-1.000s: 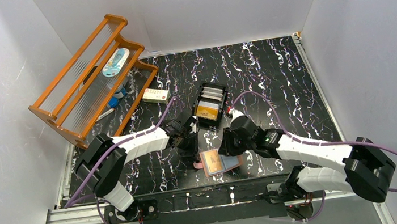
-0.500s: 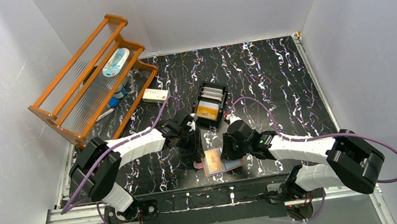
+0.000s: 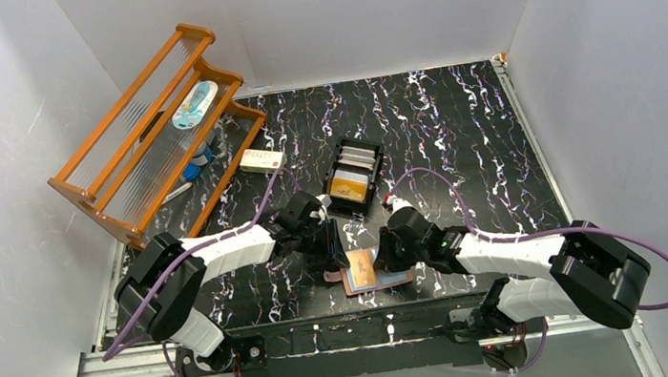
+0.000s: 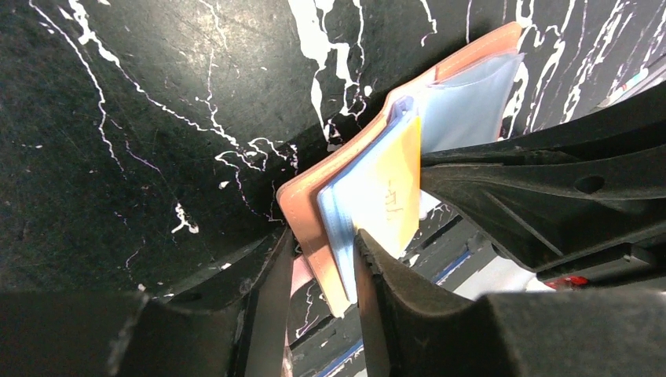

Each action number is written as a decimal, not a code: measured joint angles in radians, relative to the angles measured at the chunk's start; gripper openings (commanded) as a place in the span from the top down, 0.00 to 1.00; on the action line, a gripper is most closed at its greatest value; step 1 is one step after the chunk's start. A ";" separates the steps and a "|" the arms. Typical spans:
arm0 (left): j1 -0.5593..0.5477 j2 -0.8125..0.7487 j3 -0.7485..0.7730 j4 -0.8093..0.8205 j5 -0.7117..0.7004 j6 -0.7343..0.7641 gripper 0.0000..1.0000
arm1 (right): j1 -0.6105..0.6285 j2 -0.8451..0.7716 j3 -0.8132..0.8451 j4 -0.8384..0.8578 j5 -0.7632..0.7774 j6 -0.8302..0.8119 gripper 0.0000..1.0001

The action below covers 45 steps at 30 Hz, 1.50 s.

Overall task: Put the credit cards into the card holder
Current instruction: Insert the credit card into the card holder, then turn over the card slot in the card holder.

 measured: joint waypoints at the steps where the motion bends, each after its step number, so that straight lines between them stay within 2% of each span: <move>1: 0.001 -0.003 -0.002 0.005 0.001 -0.006 0.65 | 0.000 -0.001 -0.002 0.001 0.000 0.000 0.85; 11: -0.001 -0.131 -0.003 0.049 0.008 -0.062 0.59 | 0.000 -0.002 -0.004 0.004 0.000 0.003 0.85; 22: -0.003 -0.200 0.009 0.056 0.011 -0.098 0.62 | 0.000 -0.002 -0.004 0.004 0.000 0.003 0.85; 45: -0.003 0.007 -0.054 0.193 -0.011 -0.098 0.59 | 0.000 0.001 -0.004 0.010 -0.004 0.003 0.86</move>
